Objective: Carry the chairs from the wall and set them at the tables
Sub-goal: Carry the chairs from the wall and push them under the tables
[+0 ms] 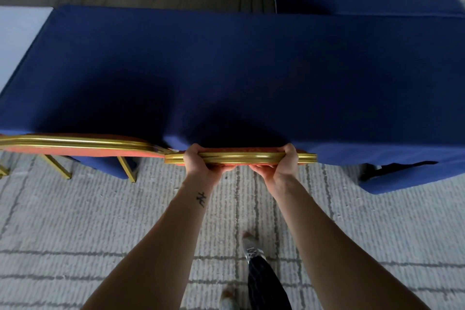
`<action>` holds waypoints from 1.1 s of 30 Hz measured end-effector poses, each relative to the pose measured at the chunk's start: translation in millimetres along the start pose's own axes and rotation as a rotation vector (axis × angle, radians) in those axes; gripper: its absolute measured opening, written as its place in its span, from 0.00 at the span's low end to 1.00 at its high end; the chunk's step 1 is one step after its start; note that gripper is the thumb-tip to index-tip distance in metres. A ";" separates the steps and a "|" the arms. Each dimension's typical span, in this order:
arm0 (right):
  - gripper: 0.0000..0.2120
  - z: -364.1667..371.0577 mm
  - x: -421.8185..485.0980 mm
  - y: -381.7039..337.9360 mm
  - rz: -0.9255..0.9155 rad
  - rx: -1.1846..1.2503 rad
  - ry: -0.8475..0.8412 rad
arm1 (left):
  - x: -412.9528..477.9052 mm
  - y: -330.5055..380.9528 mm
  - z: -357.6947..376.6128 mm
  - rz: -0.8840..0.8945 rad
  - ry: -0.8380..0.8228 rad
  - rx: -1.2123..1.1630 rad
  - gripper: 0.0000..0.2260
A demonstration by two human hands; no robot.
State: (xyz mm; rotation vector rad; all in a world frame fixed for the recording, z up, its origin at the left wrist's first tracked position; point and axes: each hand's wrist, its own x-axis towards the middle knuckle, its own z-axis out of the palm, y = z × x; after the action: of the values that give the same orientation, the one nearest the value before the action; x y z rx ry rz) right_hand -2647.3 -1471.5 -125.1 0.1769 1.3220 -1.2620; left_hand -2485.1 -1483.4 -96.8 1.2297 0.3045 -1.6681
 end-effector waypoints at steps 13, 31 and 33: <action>0.14 6.3 -8.0 3.7 0.012 0.017 0.088 | 3.0 12.5 4.1 0.000 0.031 0.018 0.18; 0.12 16.6 16.8 -7.3 -0.015 0.006 0.047 | 23.6 9.6 14.5 0.018 -0.042 -0.013 0.04; 0.14 16.1 16.4 -8.2 -0.021 0.024 0.056 | 26.2 7.5 11.1 0.027 -0.037 -0.003 0.11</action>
State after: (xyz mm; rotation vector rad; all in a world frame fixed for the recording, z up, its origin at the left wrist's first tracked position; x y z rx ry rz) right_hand -2647.7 -1495.7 -128.1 0.2172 1.3602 -1.2986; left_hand -2484.9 -1509.2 -111.0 1.1946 0.2666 -1.6648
